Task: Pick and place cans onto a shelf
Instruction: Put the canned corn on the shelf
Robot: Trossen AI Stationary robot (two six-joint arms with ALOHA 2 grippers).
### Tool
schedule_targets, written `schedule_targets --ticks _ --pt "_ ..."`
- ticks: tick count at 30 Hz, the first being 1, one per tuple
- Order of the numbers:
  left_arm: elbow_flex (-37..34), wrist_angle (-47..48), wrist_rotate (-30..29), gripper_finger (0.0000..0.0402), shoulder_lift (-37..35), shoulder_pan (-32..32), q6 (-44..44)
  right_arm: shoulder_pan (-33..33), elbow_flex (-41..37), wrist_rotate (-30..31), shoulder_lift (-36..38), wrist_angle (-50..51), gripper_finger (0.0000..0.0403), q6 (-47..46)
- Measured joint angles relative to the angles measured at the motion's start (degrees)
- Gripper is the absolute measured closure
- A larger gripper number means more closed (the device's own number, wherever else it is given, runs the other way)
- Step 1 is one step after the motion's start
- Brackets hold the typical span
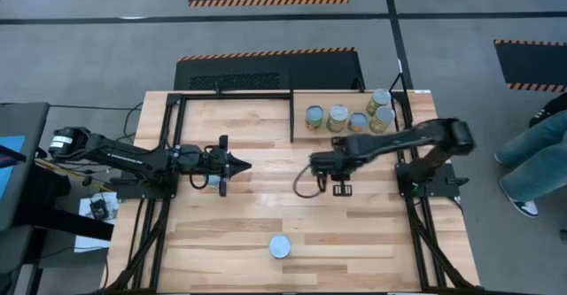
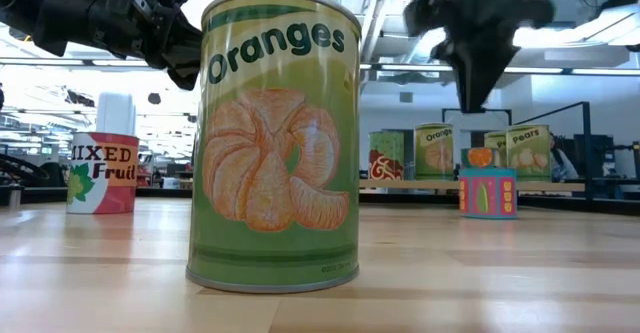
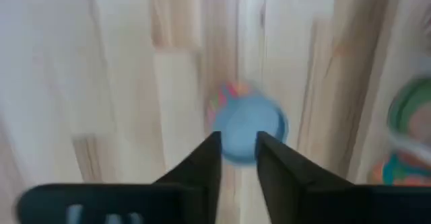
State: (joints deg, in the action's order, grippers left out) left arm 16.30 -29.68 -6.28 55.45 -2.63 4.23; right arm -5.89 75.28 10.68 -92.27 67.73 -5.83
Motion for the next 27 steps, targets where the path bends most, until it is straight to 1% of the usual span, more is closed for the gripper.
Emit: schedule_targets --ticks 3,4,5,8,10,12,15,17,23,27 --pt "0.0 0.5 0.0 0.0395 0.0 0.0 0.0 -2.6 -9.3 -0.1 8.1 -14.5 0.0368 -1.5" --pt "0.0 0.5 0.0 0.0395 0.0 0.0 0.0 -3.5 -12.6 -0.1 10.9 -19.6 0.0384 -2.1" --pt "0.0 0.5 0.0 0.0395 0.0 0.0 0.0 -4.3 -15.9 -0.3 13.5 -24.4 0.0391 -2.9" --pt "0.0 0.2 0.0 0.0395 0.0 0.0 0.1 -6.1 -24.3 -0.2 20.5 -34.9 0.038 -7.1" --pt "0.0 -0.1 0.0 0.0395 0.0 0.0 0.1 -6.8 -27.9 -0.2 24.0 -38.3 0.0368 -11.2" --pt "0.0 -0.5 0.0 0.0395 0.0 0.0 0.1 -7.1 -29.3 0.1 26.0 -37.8 0.0353 -14.0" --pt "0.0 -1.1 -0.1 0.0395 0.0 0.0 0.1 -7.2 -29.7 3.9 26.7 -33.2 0.0324 -16.5" --pt "0.0 -1.0 -0.1 0.0395 0.0 0.0 -0.1 -6.7 -29.7 5.9 25.9 -31.1 0.0299 -16.6" --pt "0.0 -1.0 -0.2 0.0395 0.0 0.0 -0.4 -3.6 -29.7 5.9 19.6 -26.3 0.0227 -15.4" --pt "0.0 -0.9 -0.2 0.0395 0.0 0.0 -0.5 -1.9 -29.7 5.8 14.6 -26.3 0.0207 -13.4"
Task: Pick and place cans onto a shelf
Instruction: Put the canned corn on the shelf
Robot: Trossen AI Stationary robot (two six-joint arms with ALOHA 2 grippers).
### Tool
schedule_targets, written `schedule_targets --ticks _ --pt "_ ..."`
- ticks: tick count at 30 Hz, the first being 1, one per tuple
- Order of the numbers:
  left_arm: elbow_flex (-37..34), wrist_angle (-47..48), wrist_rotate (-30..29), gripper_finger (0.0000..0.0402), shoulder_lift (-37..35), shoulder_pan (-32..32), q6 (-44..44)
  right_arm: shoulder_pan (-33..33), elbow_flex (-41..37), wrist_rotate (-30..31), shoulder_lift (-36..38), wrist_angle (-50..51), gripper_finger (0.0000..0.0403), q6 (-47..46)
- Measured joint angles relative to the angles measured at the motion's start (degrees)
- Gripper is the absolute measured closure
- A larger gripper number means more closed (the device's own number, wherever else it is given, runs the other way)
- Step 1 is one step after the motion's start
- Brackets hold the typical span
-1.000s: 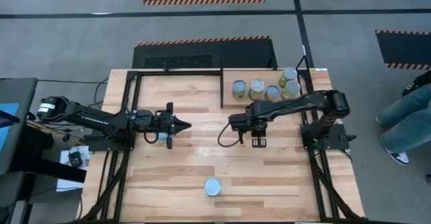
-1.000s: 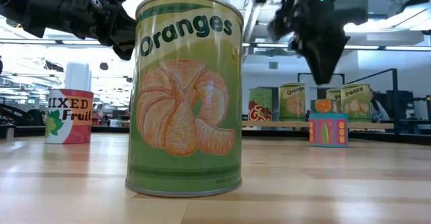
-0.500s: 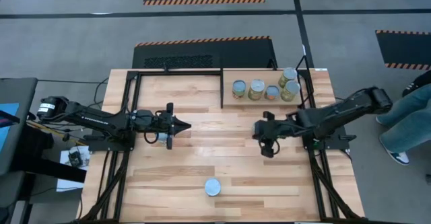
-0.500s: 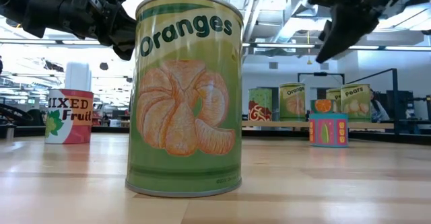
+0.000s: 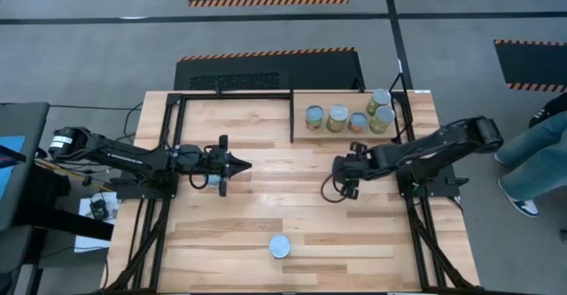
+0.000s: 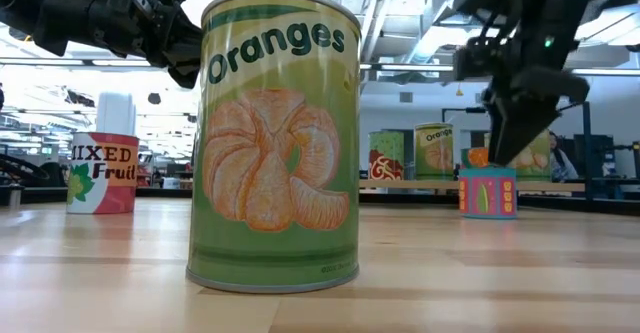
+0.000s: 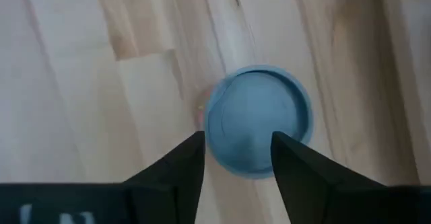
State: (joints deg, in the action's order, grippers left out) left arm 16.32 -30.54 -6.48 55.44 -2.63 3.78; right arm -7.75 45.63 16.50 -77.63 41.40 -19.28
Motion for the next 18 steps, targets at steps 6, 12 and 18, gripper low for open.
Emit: schedule_targets --ticks 6,12,18 --pt "0.0 0.1 0.0 0.0395 0.0 0.0 0.1 0.8 0.0 -0.9 -4.9 -0.6 0.0219 1.7" --pt "0.0 0.2 0.0 0.0395 0.0 0.0 0.1 0.8 0.3 -0.7 -5.9 -1.2 0.0276 3.0" --pt "0.0 0.2 0.0 0.0395 0.0 0.0 0.1 0.8 0.8 -3.1 -3.4 -0.4 0.0372 3.4"
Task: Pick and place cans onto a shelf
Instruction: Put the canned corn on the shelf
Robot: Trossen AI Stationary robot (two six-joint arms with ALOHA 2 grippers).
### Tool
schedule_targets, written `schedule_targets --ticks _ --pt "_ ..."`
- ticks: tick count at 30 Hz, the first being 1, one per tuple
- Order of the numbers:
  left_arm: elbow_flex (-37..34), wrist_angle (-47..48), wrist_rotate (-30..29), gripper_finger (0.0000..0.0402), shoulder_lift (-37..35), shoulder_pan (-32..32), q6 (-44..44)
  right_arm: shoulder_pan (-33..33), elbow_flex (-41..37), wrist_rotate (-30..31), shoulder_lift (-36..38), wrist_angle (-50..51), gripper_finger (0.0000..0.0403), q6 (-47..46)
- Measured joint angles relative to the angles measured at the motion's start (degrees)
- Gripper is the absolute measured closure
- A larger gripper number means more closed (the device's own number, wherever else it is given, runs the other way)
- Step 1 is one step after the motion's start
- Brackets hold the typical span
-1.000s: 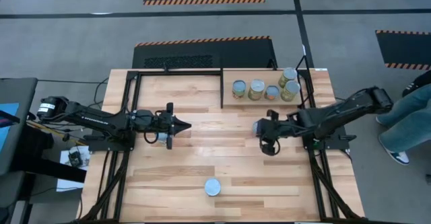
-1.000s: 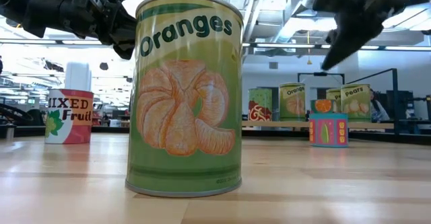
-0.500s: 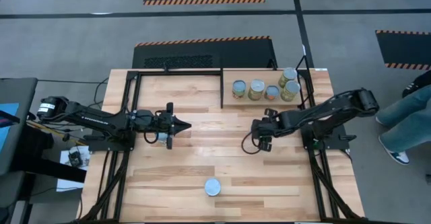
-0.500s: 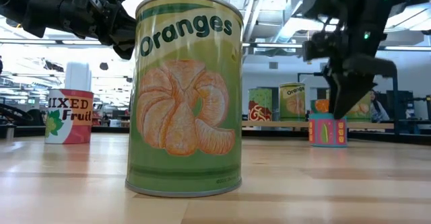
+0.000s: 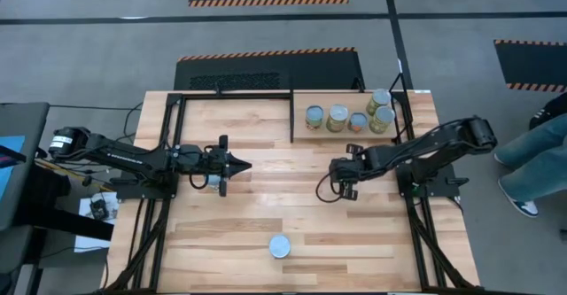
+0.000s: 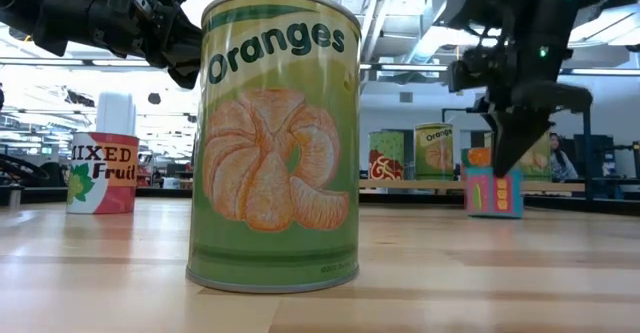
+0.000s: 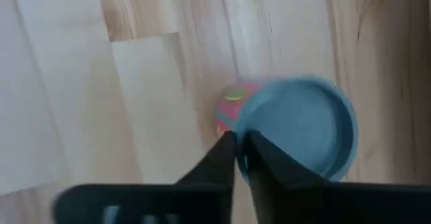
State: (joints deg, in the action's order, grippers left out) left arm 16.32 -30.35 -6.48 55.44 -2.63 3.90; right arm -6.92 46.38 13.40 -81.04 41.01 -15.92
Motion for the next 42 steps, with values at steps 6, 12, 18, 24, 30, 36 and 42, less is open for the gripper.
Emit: schedule_targets --ticks 6,12,18,24,30,36,42 --pt "0.0 0.0 0.0 0.0395 0.0 0.0 0.0 0.5 5.6 -2.3 3.4 3.8 0.0387 1.4" --pt "0.0 0.0 0.0 0.0395 0.0 0.0 0.0 4.2 19.4 0.9 5.1 14.7 0.0396 1.1" --pt "0.0 -0.1 0.0 0.0395 0.0 0.0 0.0 13.1 36.7 6.8 5.0 25.4 0.0395 1.2" --pt "0.0 0.0 0.0 0.0395 0.0 0.0 0.0 30.0 42.1 6.1 3.3 27.0 0.0397 7.6" --pt "0.0 0.0 0.0 0.0395 0.0 0.0 0.0 45.8 39.4 0.1 -1.3 24.2 0.0399 12.8" --pt "0.0 0.0 0.0 0.0395 0.0 0.0 -0.2 50.8 37.4 -4.5 -6.7 18.3 0.0397 13.6" --pt "0.0 0.0 0.0 0.0395 0.0 0.0 -0.2 50.8 37.3 -4.7 -12.0 18.0 0.0398 12.9"
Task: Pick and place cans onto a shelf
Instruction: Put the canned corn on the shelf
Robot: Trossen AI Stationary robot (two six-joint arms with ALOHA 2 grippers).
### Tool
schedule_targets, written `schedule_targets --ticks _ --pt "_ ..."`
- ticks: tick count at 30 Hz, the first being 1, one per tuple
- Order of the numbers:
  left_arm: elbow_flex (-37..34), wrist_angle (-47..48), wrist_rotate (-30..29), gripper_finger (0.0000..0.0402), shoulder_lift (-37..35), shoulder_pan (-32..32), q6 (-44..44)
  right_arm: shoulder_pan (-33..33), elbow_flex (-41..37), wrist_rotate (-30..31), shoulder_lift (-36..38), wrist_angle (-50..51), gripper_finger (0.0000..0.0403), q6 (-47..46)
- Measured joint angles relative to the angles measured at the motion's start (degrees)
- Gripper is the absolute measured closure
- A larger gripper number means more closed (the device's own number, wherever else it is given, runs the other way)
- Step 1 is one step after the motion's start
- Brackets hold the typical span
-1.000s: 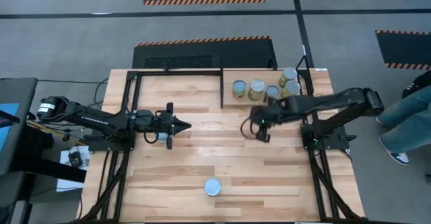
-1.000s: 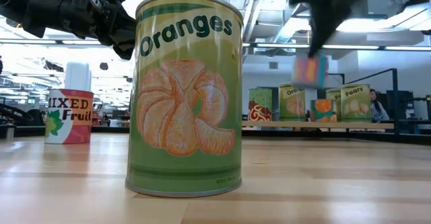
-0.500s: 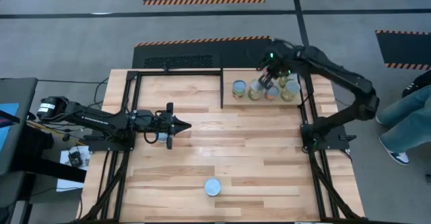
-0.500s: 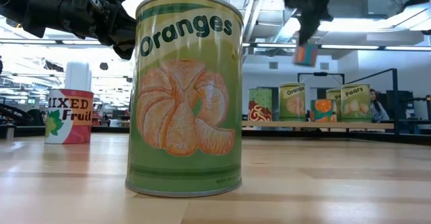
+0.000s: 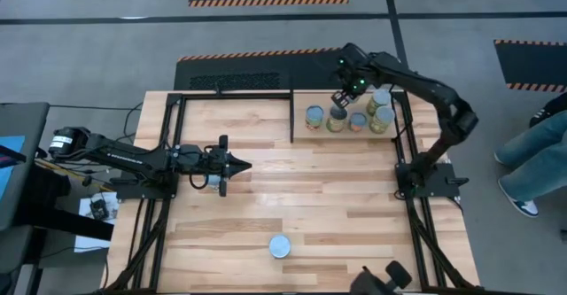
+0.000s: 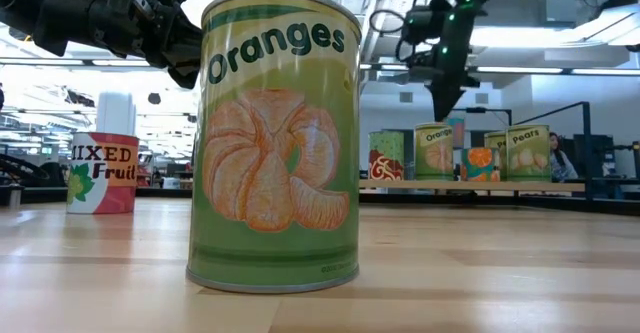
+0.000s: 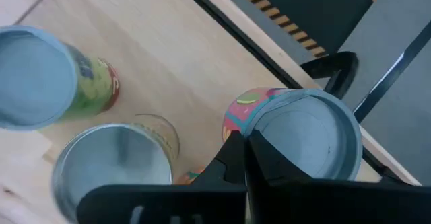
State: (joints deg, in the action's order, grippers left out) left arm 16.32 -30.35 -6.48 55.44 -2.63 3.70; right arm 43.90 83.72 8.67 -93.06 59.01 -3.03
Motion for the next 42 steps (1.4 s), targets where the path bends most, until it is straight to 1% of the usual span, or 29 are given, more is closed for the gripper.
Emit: schedule_targets --ticks 8,13,18,26,31,34,42 --pt "0.0 0.9 0.0 0.0395 0.0 0.0 0.5 1.4 -1.7 -0.4 -3.9 -1.0 0.0399 -2.8" --pt "0.0 1.1 0.0 0.0395 0.0 0.0 0.4 1.3 -1.6 -0.1 -3.7 -2.3 0.0397 -4.8" --pt "0.0 1.0 0.0 0.0395 0.0 0.0 0.4 1.3 -1.6 -0.2 -3.7 -0.8 0.0398 -8.9" --pt "0.0 1.0 0.0 0.0395 0.0 0.0 0.6 1.6 -1.6 -0.7 -3.9 -0.3 0.0398 -12.0" --pt "0.0 1.0 0.0 0.0395 0.0 0.0 0.6 1.6 -1.6 -0.7 -6.0 -0.2 0.0398 -12.1" --pt "0.0 1.0 0.0 0.0395 0.0 0.0 0.6 1.6 -1.6 0.5 -7.3 -0.4 0.0399 -11.7" --pt "0.0 1.0 0.0 0.0395 0.0 0.0 0.6 2.4 -1.6 0.5 -7.5 1.0 0.0396 -11.9"
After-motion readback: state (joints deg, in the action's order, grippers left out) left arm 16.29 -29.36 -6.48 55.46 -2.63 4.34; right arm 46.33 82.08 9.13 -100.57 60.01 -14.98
